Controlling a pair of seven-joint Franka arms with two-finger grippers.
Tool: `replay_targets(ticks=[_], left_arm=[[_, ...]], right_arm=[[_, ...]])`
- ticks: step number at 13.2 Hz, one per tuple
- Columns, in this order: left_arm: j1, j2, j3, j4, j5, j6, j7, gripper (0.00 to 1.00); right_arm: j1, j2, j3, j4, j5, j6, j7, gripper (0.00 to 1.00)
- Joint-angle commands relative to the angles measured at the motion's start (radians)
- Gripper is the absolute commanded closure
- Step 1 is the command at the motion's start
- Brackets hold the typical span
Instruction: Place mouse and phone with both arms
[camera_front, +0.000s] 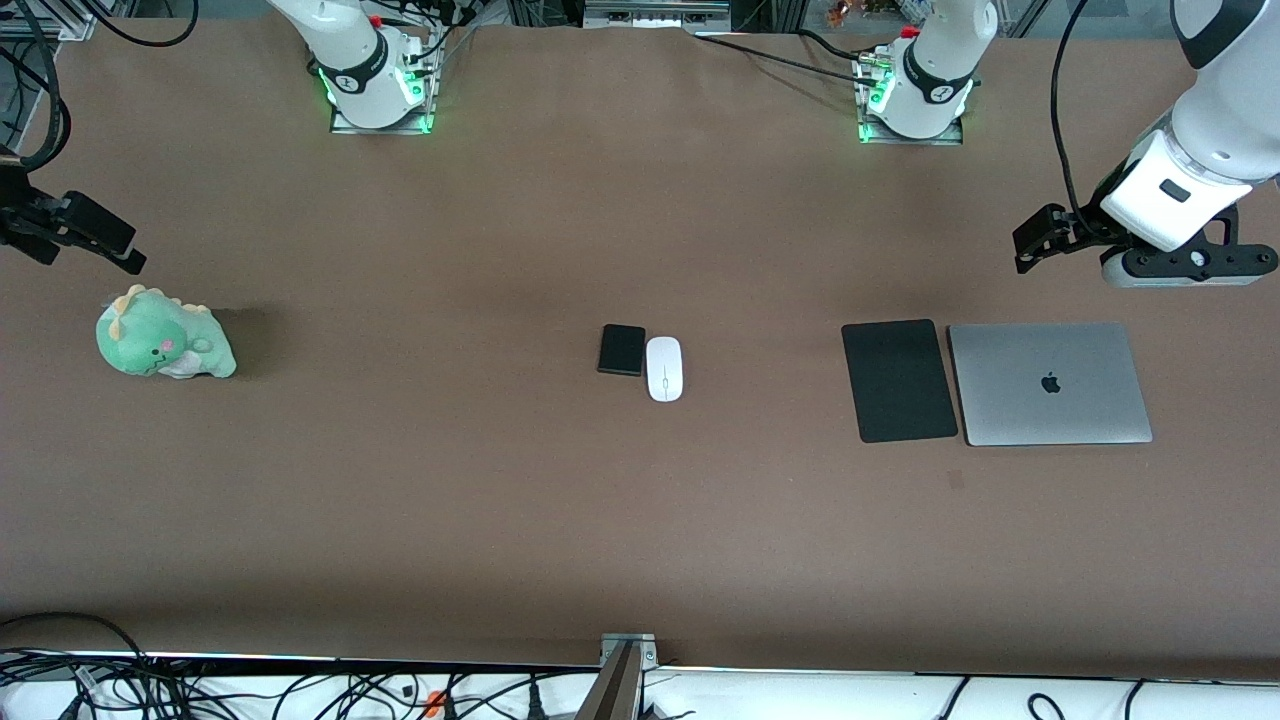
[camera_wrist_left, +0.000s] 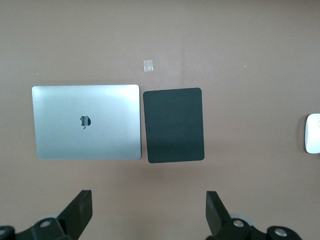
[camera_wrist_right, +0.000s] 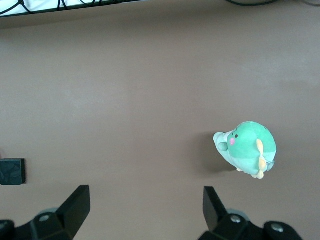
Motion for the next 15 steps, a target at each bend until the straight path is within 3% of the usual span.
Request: replay_targets(ticks=[1, 15], left_arm=[[0.001, 0.012, -0.005, 0.03, -0.017, -0.028, -0.006, 0.0], [0.0, 0.014, -0.007, 0.03, -0.019, -0.028, -0.006, 0.0]], right_arm=[[0.0, -0.015, -0.005, -0.007, 0.0, 0.0, -0.021, 0.0], [0.0, -0.012, -0.042, -0.005, 0.0, 0.002, -0.101, 0.0]])
